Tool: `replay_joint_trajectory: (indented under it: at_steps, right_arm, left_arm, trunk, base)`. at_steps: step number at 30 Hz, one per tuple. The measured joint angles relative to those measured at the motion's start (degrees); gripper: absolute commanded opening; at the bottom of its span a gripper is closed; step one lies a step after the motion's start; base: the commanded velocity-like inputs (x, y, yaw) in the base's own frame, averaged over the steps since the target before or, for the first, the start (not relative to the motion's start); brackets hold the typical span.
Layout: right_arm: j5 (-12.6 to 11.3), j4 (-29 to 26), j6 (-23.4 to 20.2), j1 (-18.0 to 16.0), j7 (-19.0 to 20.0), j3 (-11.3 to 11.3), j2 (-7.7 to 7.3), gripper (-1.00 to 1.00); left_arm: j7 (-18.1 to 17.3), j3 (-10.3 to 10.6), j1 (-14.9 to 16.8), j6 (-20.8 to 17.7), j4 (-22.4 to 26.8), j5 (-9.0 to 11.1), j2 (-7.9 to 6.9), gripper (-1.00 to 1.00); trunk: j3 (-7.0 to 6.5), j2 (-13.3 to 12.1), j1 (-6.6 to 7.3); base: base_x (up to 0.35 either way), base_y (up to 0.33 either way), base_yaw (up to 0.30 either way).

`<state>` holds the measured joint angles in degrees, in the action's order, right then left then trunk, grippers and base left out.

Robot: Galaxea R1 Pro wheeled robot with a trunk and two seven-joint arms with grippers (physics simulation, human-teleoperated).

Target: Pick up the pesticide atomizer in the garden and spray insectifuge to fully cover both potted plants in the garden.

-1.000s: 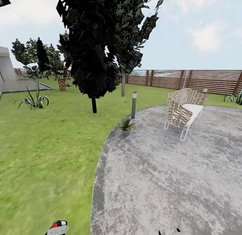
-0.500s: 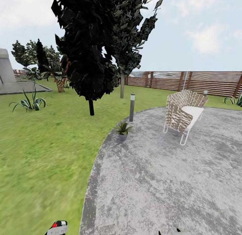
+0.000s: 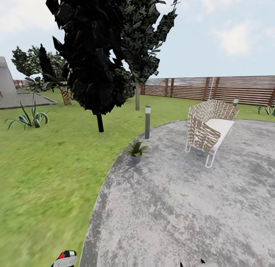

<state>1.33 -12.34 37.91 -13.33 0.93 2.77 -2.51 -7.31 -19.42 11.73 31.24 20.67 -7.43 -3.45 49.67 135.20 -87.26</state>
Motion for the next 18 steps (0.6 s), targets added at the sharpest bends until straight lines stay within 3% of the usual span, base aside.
replay_joint_trajectory:
  at_steps: [18]
  right_arm:
    - [0.1,0.07,-0.02,0.0,0.09,0.05,-0.01,1.0]
  left_arm:
    - [0.03,-0.06,0.0,0.02,0.0,0.0,-0.01,-1.0]
  trunk:
    - [0.0,0.0,0.0]
  base:
    - [0.282,-0.167,0.0]
